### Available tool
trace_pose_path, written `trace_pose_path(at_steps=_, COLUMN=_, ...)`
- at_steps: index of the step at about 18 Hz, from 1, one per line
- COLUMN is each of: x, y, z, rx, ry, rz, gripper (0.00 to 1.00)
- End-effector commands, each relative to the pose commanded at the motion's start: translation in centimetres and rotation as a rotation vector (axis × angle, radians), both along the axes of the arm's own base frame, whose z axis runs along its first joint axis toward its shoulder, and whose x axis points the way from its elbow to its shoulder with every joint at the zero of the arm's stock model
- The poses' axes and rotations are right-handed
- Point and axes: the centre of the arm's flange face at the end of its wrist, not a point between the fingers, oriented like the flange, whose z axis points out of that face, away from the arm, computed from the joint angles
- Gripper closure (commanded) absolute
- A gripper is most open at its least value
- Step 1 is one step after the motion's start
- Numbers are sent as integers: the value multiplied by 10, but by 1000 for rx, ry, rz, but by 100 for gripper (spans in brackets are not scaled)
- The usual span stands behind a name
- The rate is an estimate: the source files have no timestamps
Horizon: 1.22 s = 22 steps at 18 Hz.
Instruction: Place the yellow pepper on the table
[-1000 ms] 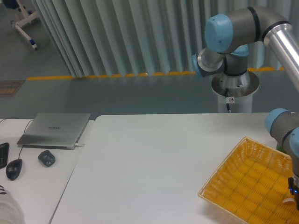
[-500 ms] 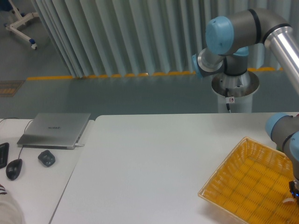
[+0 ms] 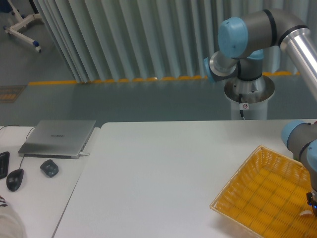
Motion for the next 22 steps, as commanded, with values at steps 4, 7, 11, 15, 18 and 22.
trace_pose_path(at_steps=4, x=18, y=-13, z=31, rx=13, ry=6, rz=2, gripper=68)
trace_pose_path(at_steps=7, x=37, y=-28, z=55, rx=6, ry=-12, rz=0, gripper=68)
trace_pose_path(at_steps=11, x=65, y=-48, z=97, rx=-39, ry=-81, rz=3, gripper=68)
trace_pose_path(at_steps=15, x=87, y=-65, z=128, rx=-73, ry=-135, rz=1, gripper=68)
trace_pose_path(at_steps=18, x=99, y=-75, z=134, rx=-91, ry=-158, rz=3, gripper=68)
trace_pose_path(at_steps=22, x=86, y=-100, z=128, rx=-106, ry=-180, rz=20, gripper=68)
